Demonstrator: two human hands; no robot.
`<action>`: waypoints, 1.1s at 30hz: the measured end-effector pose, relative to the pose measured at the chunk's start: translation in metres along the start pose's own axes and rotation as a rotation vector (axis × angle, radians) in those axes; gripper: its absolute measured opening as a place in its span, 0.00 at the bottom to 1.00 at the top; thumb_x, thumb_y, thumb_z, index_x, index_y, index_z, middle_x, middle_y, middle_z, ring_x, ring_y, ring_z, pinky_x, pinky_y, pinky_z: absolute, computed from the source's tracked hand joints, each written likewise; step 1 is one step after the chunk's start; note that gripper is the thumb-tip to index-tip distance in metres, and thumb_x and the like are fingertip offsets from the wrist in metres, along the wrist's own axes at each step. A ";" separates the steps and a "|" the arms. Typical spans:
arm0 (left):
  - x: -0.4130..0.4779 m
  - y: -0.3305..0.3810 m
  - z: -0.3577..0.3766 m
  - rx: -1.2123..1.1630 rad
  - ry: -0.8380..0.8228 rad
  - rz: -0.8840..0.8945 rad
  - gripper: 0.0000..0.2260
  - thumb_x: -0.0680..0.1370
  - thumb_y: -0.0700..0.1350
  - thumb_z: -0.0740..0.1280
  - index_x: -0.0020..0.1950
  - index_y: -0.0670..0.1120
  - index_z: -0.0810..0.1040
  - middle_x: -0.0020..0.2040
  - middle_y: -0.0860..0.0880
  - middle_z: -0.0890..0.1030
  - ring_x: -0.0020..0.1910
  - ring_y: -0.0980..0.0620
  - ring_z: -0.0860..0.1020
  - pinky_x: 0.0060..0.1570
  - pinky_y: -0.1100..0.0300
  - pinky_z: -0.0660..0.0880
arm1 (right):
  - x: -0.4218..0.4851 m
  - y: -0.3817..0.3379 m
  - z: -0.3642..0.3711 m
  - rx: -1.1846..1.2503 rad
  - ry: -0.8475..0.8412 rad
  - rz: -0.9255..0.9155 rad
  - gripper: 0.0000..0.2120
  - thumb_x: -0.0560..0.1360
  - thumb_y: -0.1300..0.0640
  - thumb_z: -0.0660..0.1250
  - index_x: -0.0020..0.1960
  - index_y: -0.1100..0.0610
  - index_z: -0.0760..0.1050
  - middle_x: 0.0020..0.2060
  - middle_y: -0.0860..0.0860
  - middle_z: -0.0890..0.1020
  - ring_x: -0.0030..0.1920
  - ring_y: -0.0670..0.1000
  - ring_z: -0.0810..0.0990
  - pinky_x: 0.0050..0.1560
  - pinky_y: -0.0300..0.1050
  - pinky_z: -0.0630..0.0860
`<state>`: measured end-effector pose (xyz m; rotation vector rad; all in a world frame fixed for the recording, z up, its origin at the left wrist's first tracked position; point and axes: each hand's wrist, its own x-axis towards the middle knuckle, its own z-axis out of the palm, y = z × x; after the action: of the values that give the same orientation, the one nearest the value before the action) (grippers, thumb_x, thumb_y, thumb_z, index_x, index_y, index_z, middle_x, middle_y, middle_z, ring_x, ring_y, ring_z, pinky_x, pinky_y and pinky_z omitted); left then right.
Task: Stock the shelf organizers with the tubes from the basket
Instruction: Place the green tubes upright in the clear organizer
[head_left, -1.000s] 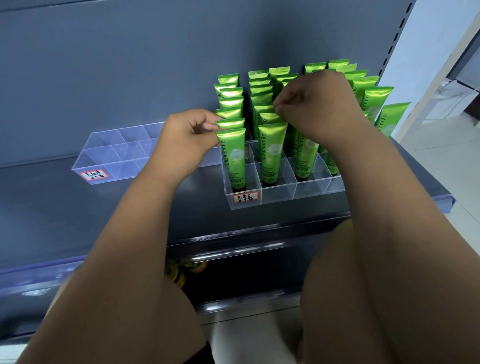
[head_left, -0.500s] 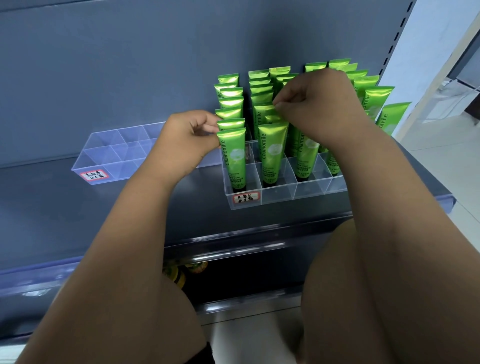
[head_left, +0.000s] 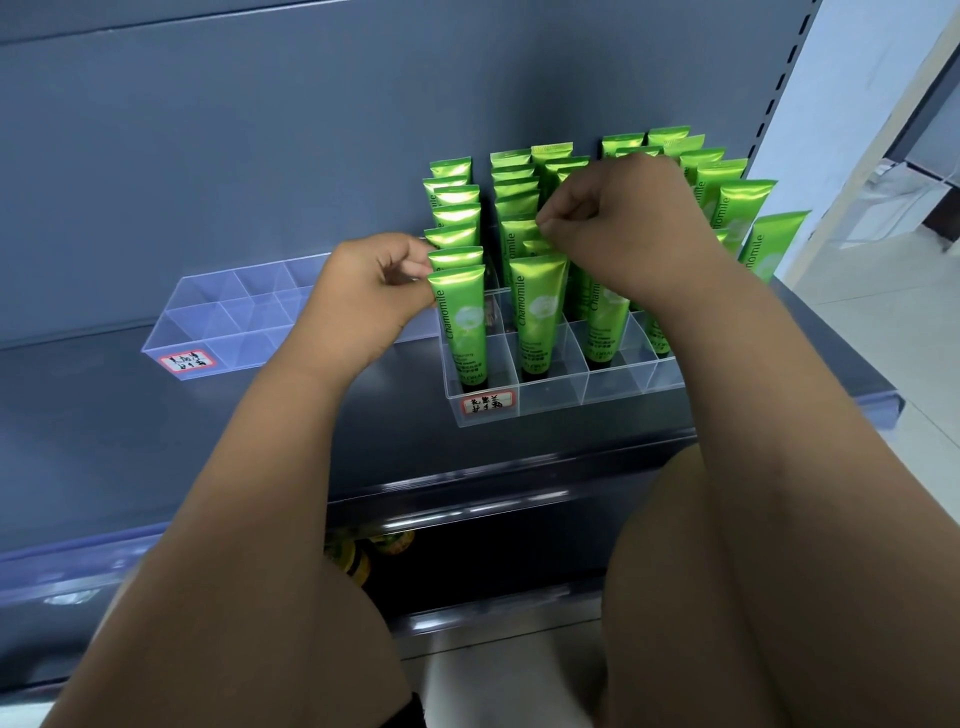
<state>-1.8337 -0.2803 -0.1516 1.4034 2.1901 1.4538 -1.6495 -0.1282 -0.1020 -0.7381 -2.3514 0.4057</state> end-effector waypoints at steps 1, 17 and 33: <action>0.000 0.000 0.000 -0.002 0.002 -0.005 0.10 0.75 0.30 0.70 0.49 0.44 0.81 0.46 0.51 0.81 0.43 0.62 0.78 0.50 0.72 0.74 | 0.000 0.000 0.000 0.001 -0.007 -0.001 0.08 0.75 0.58 0.68 0.48 0.53 0.87 0.37 0.42 0.81 0.45 0.44 0.81 0.51 0.41 0.77; -0.005 0.001 -0.002 0.015 -0.053 -0.011 0.11 0.74 0.28 0.68 0.49 0.43 0.79 0.44 0.52 0.78 0.39 0.61 0.76 0.47 0.70 0.73 | 0.003 0.001 0.002 0.019 -0.064 -0.027 0.07 0.77 0.57 0.68 0.48 0.54 0.86 0.37 0.42 0.80 0.43 0.43 0.79 0.47 0.39 0.74; -0.008 0.007 -0.005 0.058 -0.006 -0.053 0.10 0.76 0.33 0.71 0.54 0.45 0.81 0.44 0.56 0.80 0.40 0.62 0.78 0.42 0.75 0.73 | 0.001 -0.001 0.002 0.031 -0.059 0.007 0.08 0.75 0.57 0.68 0.47 0.52 0.86 0.42 0.45 0.86 0.46 0.45 0.83 0.51 0.45 0.80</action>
<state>-1.8273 -0.2890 -0.1462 1.3547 2.2654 1.3767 -1.6518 -0.1285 -0.1032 -0.7288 -2.3927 0.4718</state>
